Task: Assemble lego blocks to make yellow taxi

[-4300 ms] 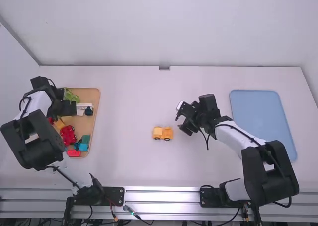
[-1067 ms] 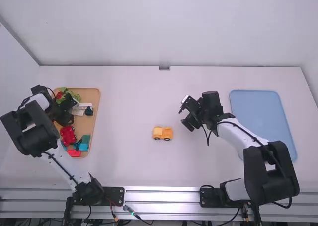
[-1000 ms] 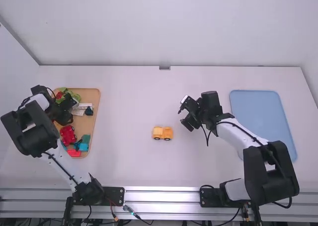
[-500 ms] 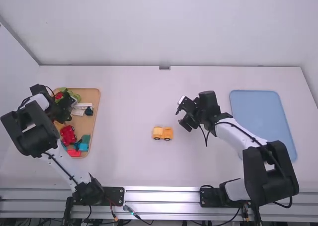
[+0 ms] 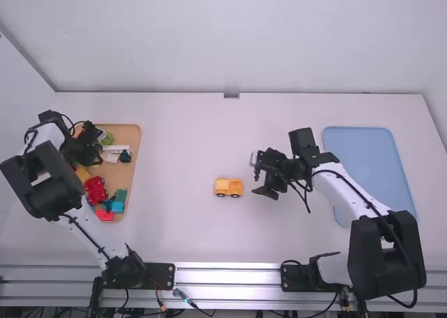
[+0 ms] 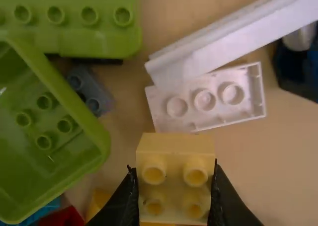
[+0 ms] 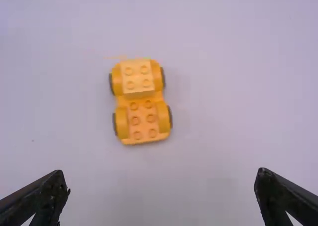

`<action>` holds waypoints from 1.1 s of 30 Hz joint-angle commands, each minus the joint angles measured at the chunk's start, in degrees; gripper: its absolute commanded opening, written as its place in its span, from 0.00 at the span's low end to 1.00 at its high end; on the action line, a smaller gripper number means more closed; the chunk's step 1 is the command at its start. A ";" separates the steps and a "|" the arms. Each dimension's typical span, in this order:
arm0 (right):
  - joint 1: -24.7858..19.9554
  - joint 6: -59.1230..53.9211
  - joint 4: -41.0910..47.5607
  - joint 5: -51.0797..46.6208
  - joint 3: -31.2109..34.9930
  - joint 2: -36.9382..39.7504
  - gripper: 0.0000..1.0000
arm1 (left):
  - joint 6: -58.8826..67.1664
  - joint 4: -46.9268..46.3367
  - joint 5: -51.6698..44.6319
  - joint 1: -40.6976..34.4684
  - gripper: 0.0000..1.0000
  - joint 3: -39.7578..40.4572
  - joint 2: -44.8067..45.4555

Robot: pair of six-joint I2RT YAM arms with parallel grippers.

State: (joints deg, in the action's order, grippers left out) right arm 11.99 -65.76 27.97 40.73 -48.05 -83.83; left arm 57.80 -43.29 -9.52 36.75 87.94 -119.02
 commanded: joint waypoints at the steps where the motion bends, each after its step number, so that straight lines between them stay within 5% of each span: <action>1: -2.36 -12.70 2.51 11.30 -1.36 1.03 0.99 | -0.52 -1.60 -1.86 -1.31 0.02 1.81 2.58; 14: -9.68 -18.10 1.29 17.94 4.61 0.04 0.99 | -0.63 -7.10 -3.61 -15.19 0.02 6.40 4.74; 33: -24.15 -24.76 -0.15 22.10 10.60 0.04 0.99 | 0.70 -6.78 -7.87 -50.77 0.02 2.25 11.45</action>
State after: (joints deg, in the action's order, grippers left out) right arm -11.18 -88.99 27.62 61.04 -37.98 -83.83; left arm 58.28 -49.80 -16.75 -11.86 91.26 -108.64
